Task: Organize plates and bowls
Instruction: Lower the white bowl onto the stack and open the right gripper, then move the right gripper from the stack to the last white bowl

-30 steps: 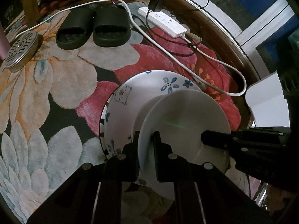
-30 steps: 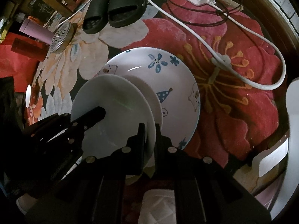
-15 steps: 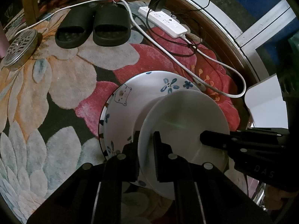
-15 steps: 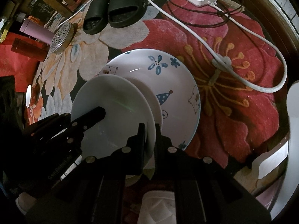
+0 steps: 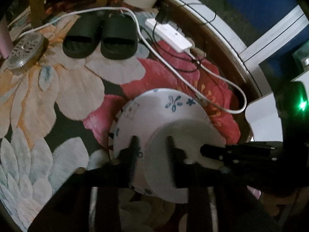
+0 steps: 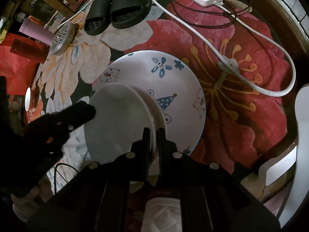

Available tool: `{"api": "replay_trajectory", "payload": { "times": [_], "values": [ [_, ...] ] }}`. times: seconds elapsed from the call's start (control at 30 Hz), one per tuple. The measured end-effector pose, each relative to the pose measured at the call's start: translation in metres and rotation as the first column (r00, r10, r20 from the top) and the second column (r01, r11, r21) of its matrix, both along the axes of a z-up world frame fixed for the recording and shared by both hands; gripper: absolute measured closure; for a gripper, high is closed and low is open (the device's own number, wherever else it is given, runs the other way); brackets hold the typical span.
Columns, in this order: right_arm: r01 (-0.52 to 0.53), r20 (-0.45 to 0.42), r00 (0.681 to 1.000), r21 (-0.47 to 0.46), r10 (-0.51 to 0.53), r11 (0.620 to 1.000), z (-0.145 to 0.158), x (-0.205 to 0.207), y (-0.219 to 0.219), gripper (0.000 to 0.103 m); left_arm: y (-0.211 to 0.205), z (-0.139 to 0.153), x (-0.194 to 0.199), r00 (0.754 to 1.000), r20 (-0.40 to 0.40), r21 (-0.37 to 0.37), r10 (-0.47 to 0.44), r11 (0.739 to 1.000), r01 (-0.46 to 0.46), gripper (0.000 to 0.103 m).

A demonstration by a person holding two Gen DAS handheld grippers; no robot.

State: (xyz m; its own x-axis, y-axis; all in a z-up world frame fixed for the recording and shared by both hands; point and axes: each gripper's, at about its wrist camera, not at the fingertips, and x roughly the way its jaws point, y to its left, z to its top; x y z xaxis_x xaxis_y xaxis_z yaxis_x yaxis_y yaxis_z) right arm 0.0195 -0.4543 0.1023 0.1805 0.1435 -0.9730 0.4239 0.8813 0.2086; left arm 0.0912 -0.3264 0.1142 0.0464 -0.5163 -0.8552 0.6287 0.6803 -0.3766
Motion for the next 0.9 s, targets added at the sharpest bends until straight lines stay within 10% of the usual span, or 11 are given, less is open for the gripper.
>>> {"api": "replay_trajectory", "payload": {
  "times": [0.1,0.43,0.57,0.73,0.8,0.9],
  "values": [
    [-0.026,-0.006,1.000,-0.027,0.026,0.999,0.001,0.003,0.008,0.095,0.005,0.006,0.003,0.999,0.028,-0.019,0.020,1.000,-0.020,0.012],
    [-0.030,-0.014,0.999,-0.053,0.029,0.998,0.003,0.011,0.008,0.088,0.027,-0.002,0.016,0.992,0.072,0.037,0.103,0.994,-0.106,0.002],
    [-0.007,0.049,0.999,-0.060,0.010,0.998,0.018,0.011,0.005,0.043,0.034,-0.006,0.018,0.991,0.068,0.049,0.116,0.992,-0.119,0.002],
    [-0.033,0.071,0.997,-0.106,0.041,0.994,0.027,0.014,0.010,0.035,0.037,-0.005,0.016,0.989,0.103,0.067,0.107,0.991,-0.114,0.001],
    [-0.048,0.066,0.996,-0.130,0.057,0.990,0.027,0.014,0.015,0.012,0.040,-0.004,0.015,0.987,0.119,0.077,0.108,0.990,-0.118,0.001],
    [-0.073,0.058,0.995,-0.155,0.083,0.985,0.025,0.015,0.022,0.004,0.047,-0.003,0.015,0.985,0.134,0.082,0.112,0.989,-0.124,0.001]
  ]
}}
